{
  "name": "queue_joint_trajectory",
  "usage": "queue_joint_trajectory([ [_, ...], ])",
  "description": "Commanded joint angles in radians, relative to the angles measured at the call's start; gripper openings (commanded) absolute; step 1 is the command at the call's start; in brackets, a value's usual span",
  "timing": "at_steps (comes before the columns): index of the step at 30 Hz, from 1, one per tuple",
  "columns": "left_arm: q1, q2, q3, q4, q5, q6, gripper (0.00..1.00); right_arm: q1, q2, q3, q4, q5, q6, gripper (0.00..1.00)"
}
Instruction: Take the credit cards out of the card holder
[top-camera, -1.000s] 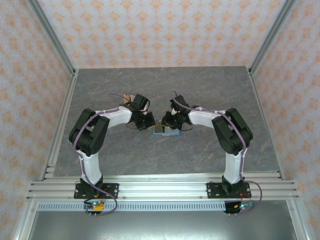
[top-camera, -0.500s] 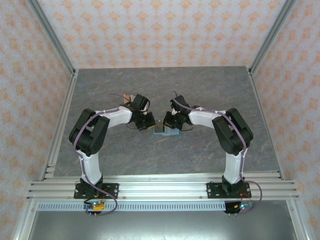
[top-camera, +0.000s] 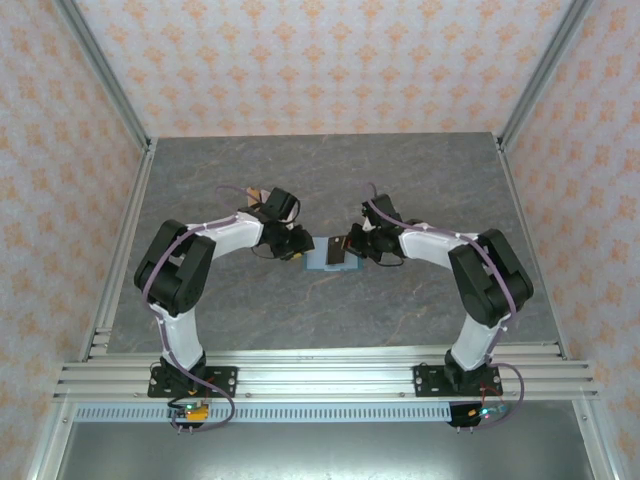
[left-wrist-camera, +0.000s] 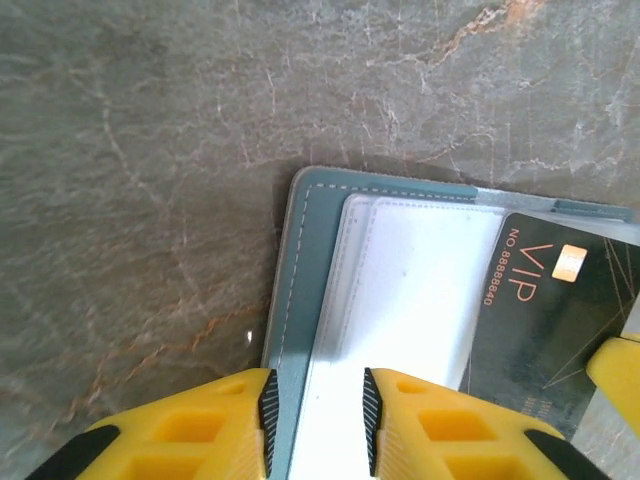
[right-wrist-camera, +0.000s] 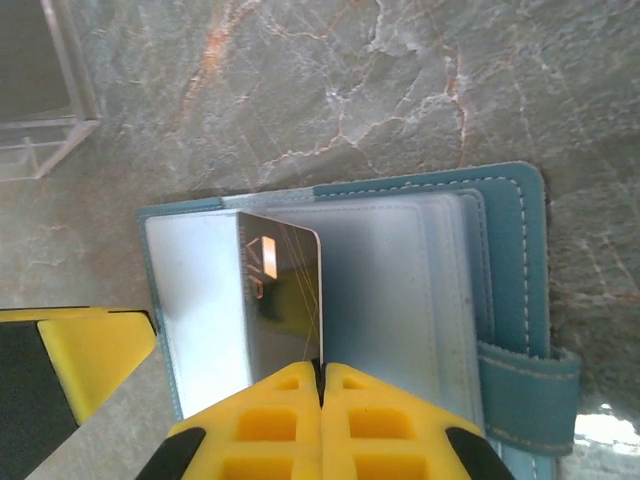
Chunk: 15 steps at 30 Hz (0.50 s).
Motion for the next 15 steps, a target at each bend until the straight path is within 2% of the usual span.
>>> queue_joint_trajectory([
  [1,-0.005,-0.077,0.019,-0.050,-0.036,0.012,0.37,-0.004,-0.066,-0.033,0.057,-0.008,-0.007,0.00],
  [3,-0.005,-0.094,0.014,-0.041,-0.034,0.003,0.43,-0.015,-0.093,-0.050,0.070,-0.016,-0.005,0.00],
  [5,-0.003,-0.113,-0.006,-0.006,-0.026,-0.019,0.54,-0.032,-0.119,-0.074,0.094,-0.039,0.003,0.00],
  [11,0.010,-0.164,-0.077,0.144,0.056,-0.077,0.67,-0.073,-0.162,-0.111,0.173,-0.126,0.031,0.00],
  [15,0.024,-0.185,-0.128,0.302,0.167,-0.144,0.74,-0.077,-0.179,-0.120,0.258,-0.225,0.064,0.00],
])
